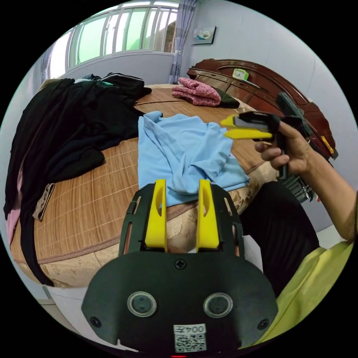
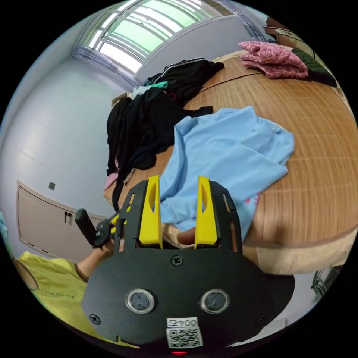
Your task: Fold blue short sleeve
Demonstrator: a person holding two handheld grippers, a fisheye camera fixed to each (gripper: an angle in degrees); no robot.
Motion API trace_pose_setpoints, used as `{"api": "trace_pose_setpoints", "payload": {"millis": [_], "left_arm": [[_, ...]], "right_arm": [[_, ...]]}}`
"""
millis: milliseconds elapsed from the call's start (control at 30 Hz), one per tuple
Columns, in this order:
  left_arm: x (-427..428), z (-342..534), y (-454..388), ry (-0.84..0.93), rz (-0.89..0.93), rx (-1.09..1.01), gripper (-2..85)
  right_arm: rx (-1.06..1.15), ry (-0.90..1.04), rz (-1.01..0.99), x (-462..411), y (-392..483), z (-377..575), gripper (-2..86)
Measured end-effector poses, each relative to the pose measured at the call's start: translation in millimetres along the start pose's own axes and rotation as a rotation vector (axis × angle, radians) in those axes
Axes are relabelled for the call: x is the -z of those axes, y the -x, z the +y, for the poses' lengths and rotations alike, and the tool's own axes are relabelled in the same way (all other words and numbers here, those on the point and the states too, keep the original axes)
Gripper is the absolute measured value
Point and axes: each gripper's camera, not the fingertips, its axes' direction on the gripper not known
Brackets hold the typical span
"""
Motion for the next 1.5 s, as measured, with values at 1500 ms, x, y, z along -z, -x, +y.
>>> {"api": "trace_pose_setpoints", "payload": {"millis": [1500], "left_arm": [[-110,38,185,0.157,0.445,0.492,2.0]], "right_arm": [[0.072,0.196,0.544,-245,-22,-198,6.1]]}}
